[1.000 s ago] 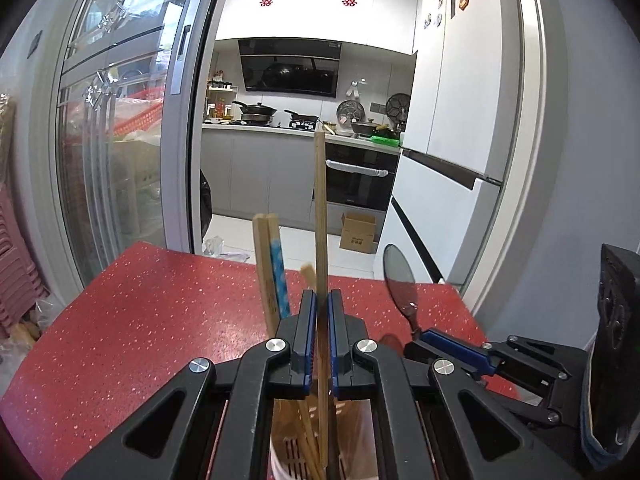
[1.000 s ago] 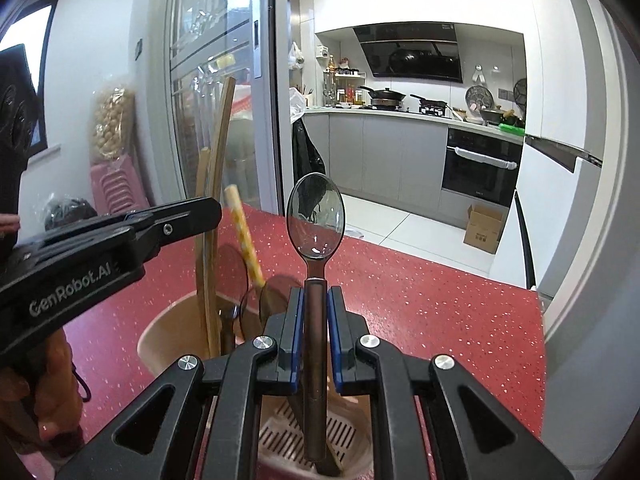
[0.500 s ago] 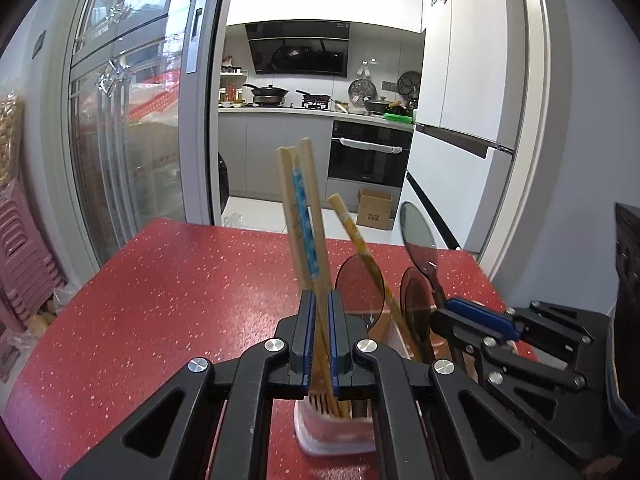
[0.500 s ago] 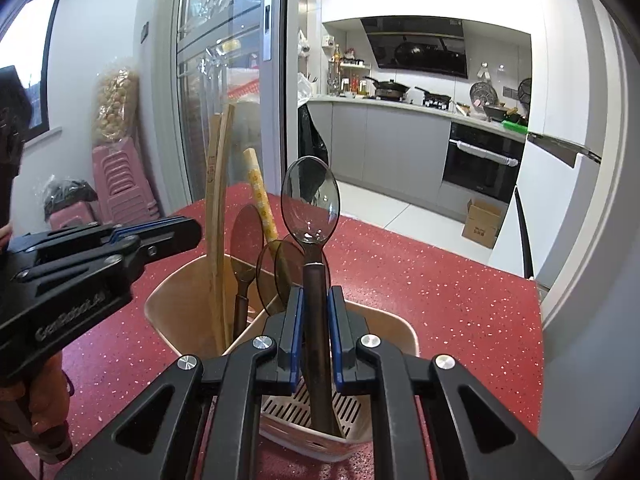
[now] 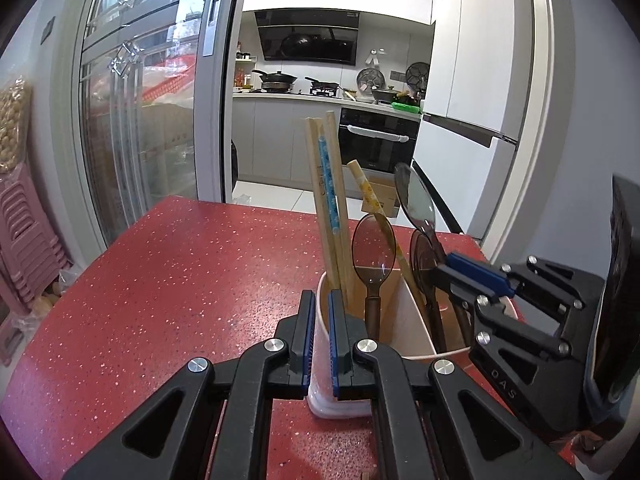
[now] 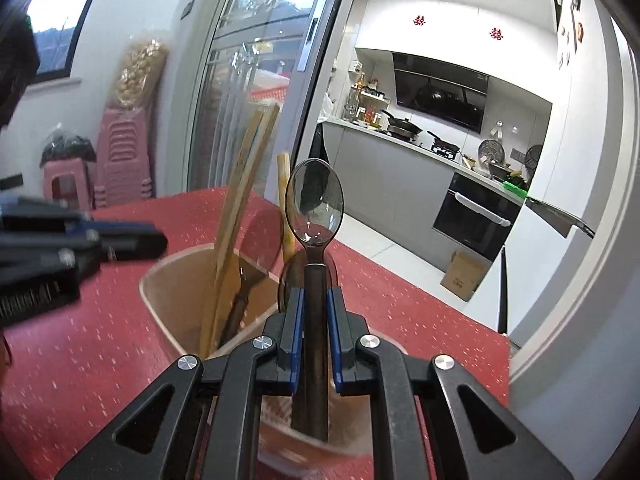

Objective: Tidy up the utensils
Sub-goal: 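Open both tools to release the utensils and withdraw from the caddy, then move both tools back over the last spoon and chopstick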

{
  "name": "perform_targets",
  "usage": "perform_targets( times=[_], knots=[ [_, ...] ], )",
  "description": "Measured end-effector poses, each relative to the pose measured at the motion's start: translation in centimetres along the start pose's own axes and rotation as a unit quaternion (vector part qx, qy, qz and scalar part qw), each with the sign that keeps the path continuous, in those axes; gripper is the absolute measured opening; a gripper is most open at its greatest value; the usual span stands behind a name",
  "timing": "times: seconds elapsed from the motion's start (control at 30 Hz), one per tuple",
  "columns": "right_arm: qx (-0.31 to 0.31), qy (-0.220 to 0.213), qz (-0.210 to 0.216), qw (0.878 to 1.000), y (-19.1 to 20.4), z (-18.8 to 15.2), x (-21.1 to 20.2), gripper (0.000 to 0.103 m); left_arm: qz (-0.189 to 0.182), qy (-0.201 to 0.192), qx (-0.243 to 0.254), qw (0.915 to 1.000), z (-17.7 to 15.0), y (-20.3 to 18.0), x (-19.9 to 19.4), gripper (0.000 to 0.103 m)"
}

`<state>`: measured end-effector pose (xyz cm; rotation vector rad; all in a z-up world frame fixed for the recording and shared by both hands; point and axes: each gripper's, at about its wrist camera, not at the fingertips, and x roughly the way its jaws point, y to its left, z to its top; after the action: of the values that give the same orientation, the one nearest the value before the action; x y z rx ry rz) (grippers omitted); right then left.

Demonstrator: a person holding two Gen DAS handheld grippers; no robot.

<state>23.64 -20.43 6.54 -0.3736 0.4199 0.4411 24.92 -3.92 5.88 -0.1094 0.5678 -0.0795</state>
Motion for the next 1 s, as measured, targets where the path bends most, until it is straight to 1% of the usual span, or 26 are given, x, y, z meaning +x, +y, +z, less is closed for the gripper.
perform_targets(
  times=[0.07, 0.13, 0.2, 0.23, 0.43, 0.53, 0.6, 0.73, 0.87, 1.0],
  knots=[
    [-0.003, 0.011, -0.002, 1.000, 0.1, -0.2, 0.0, 0.013, 0.001, 0.004, 0.002, 1.0000, -0.2, 0.0, -0.2, 0.034],
    [0.006, 0.022, 0.001, 1.000, -0.2, -0.3, -0.3, 0.018, 0.004, 0.008, 0.005, 0.9999, -0.5, 0.0, -0.4, 0.034],
    [0.024, 0.032, 0.004, 0.999, -0.7, -0.3, -0.6, 0.036, 0.006, 0.012, 0.006, 0.9999, -0.7, 0.1, -0.7, 0.034],
    [0.033, 0.032, 0.003, 0.999, -1.0, -0.3, -0.8, 0.038, 0.007, 0.014, 0.005, 0.9999, -0.9, 0.2, -0.9, 0.034],
    [0.104, 0.047, 0.011, 0.993, -2.6, 0.0, -2.4, 0.040, 0.014, 0.034, 0.002, 0.9993, -1.7, 0.7, -2.1, 0.034],
    [0.134, 0.054, 0.023, 0.989, -2.9, -0.1, -3.9, 0.044, 0.018, 0.047, 0.007, 0.9987, -2.4, 0.9, -2.7, 0.034],
    [0.148, 0.062, 0.033, 0.986, -2.7, -0.4, -4.9, 0.048, 0.023, 0.061, 0.009, 0.9979, -3.0, 1.1, -3.1, 0.034],
    [0.175, 0.093, 0.048, 0.979, -2.0, -1.9, -6.4, 0.050, 0.031, 0.096, 0.005, 0.9949, -4.7, 1.7, -3.9, 0.034],
    [0.217, 0.132, 0.066, 0.965, -1.0, -4.2, -7.7, 0.051, 0.037, 0.115, 0.009, 0.9927, -6.7, 1.9, -4.9, 0.034],
    [0.229, 0.157, 0.065, 0.959, 0.2, -6.4, -8.7, 0.052, 0.040, 0.138, 0.006, 0.9896, -8.9, 2.5, -6.1, 0.034]
  ],
)
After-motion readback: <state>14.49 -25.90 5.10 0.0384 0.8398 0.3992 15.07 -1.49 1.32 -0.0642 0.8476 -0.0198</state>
